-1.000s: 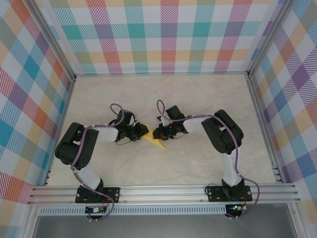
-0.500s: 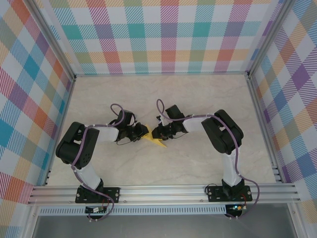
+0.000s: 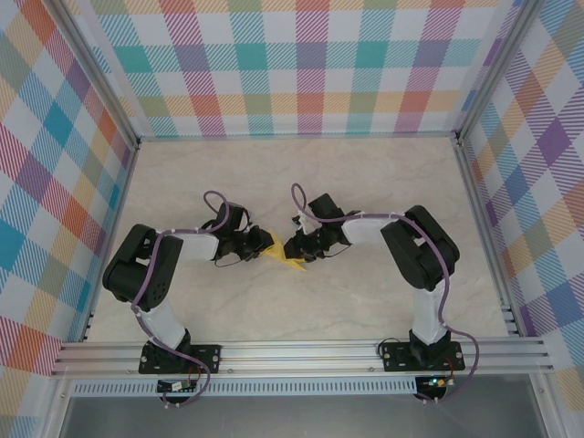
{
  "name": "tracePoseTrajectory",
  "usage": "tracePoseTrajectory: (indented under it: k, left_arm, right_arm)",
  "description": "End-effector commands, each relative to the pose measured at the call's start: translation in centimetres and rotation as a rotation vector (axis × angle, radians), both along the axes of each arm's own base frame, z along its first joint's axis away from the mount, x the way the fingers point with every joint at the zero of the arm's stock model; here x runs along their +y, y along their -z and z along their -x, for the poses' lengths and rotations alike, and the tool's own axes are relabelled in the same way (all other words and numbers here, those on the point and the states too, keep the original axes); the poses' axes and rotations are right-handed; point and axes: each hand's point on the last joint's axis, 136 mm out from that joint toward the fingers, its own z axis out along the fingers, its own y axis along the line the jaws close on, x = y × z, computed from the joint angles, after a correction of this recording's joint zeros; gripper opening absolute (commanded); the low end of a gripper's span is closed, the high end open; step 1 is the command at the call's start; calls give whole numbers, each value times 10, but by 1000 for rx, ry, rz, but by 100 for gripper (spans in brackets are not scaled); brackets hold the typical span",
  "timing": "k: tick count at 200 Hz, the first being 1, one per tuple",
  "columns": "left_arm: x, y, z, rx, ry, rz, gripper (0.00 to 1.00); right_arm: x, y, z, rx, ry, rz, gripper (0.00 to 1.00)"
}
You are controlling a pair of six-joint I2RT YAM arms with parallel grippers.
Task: Fold a paper plane with a square sheet of paper (pick it up from the middle)
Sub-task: Fold the wing for the fifth time at the center of the table.
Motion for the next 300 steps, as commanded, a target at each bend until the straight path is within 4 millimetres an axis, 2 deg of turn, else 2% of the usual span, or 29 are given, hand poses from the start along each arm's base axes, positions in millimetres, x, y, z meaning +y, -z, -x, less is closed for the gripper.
tracePoseTrajectory:
  k: [1,42,101,115,146,160,236,300]
  left_arm:
    - [3,7,7,21,10,-39,20]
    - [3,8,8,22,8,-43,20]
    - [4,9,8,26,6,-47,20]
    - [4,9,8,27,5,-49,20]
    - [4,8,8,25,4,-48,20]
    - [4,8,8,26,5,-49,20]
    - [4,6,7,24,6,-49,20]
    - [5,5,7,21,4,-53,20]
  right_arm:
    - [-10,-1,9,7,-15,23,21]
    - [-16,5,17,27,-17,40,17]
    - [-23,25,22,58,-24,98,12]
    - [-23,23,22,55,-27,93,13]
    - [-20,2,19,17,-27,54,19]
    - [-21,-2,21,14,-29,56,19]
    - [-34,15,37,65,-34,98,18]
    - [-36,18,37,60,-38,121,17]
